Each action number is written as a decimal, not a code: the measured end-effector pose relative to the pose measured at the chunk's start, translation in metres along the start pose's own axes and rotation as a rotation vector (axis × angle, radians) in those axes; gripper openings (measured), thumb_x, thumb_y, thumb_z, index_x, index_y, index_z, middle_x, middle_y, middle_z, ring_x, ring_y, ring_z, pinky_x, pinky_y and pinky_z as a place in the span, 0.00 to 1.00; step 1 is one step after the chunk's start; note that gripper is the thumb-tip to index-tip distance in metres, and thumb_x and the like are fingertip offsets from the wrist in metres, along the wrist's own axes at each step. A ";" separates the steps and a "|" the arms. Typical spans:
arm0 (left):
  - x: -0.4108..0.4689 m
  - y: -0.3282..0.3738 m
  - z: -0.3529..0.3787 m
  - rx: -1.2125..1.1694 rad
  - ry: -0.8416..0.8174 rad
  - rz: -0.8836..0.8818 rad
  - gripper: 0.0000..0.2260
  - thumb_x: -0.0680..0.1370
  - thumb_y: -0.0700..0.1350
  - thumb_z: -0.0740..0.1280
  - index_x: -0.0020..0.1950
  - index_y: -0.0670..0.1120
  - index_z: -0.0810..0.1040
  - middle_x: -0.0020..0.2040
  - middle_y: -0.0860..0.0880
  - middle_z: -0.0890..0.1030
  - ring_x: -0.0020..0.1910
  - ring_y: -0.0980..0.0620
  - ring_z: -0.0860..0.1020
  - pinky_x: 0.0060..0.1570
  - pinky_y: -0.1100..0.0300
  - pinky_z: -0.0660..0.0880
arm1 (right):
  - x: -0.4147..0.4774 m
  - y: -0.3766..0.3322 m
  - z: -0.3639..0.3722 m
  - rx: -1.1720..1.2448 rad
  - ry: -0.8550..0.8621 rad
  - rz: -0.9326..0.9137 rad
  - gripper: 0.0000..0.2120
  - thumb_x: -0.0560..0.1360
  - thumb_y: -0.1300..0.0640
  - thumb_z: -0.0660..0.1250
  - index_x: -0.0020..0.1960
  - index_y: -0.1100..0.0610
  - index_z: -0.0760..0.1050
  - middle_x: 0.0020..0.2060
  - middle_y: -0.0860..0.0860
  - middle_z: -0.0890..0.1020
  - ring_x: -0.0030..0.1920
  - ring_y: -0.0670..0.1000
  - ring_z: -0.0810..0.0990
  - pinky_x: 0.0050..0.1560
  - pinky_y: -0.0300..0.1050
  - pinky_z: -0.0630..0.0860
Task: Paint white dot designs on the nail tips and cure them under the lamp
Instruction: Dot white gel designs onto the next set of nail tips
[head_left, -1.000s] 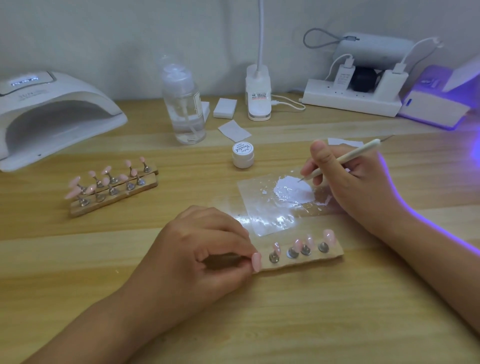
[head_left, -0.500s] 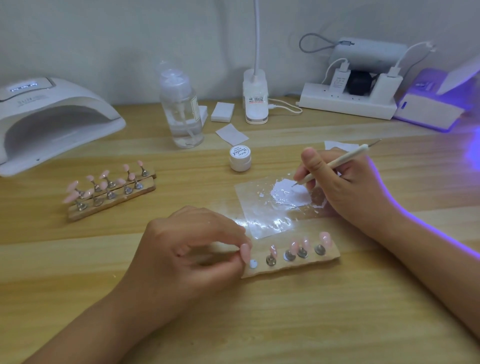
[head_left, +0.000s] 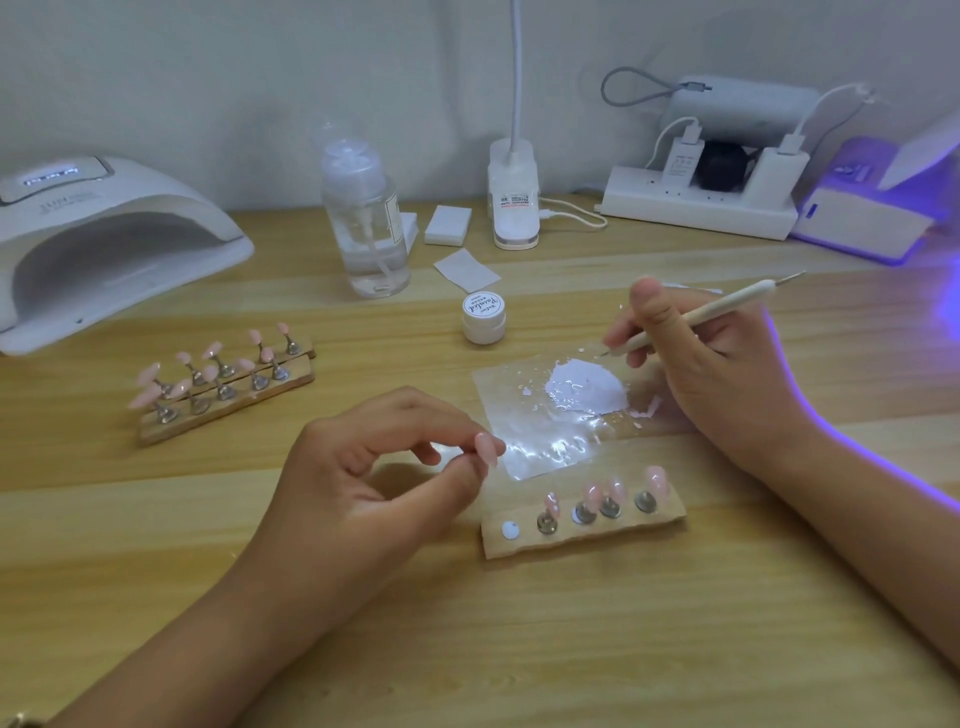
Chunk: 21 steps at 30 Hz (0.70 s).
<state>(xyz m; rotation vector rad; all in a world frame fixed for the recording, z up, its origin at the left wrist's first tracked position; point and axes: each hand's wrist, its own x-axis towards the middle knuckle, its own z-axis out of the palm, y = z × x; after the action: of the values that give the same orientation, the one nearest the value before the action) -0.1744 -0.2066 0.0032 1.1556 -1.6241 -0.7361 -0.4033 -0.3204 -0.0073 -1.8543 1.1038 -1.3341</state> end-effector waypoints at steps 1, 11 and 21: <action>0.000 -0.001 0.000 -0.017 0.007 -0.007 0.04 0.72 0.49 0.70 0.41 0.52 0.85 0.42 0.52 0.85 0.44 0.50 0.81 0.46 0.60 0.75 | 0.000 -0.003 0.000 0.019 0.010 -0.010 0.20 0.82 0.47 0.60 0.38 0.55 0.82 0.34 0.49 0.83 0.32 0.43 0.79 0.37 0.33 0.74; -0.002 0.000 0.007 -0.099 0.007 0.003 0.04 0.74 0.47 0.72 0.46 0.51 0.86 0.44 0.54 0.86 0.44 0.51 0.83 0.46 0.58 0.77 | -0.023 -0.077 0.021 0.258 -0.020 -0.114 0.13 0.75 0.47 0.70 0.34 0.51 0.80 0.27 0.50 0.81 0.27 0.51 0.80 0.26 0.40 0.73; -0.004 0.002 0.010 -0.088 0.008 0.070 0.05 0.74 0.41 0.73 0.46 0.42 0.87 0.44 0.49 0.86 0.46 0.49 0.84 0.49 0.54 0.79 | -0.046 -0.084 0.039 0.298 -0.080 -0.164 0.17 0.80 0.56 0.62 0.33 0.57 0.72 0.23 0.46 0.75 0.22 0.50 0.76 0.25 0.35 0.71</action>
<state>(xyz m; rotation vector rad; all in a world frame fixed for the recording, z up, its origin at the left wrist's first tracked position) -0.1845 -0.2028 -0.0004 1.0331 -1.6013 -0.7495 -0.3498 -0.2397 0.0297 -1.7854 0.6815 -1.4162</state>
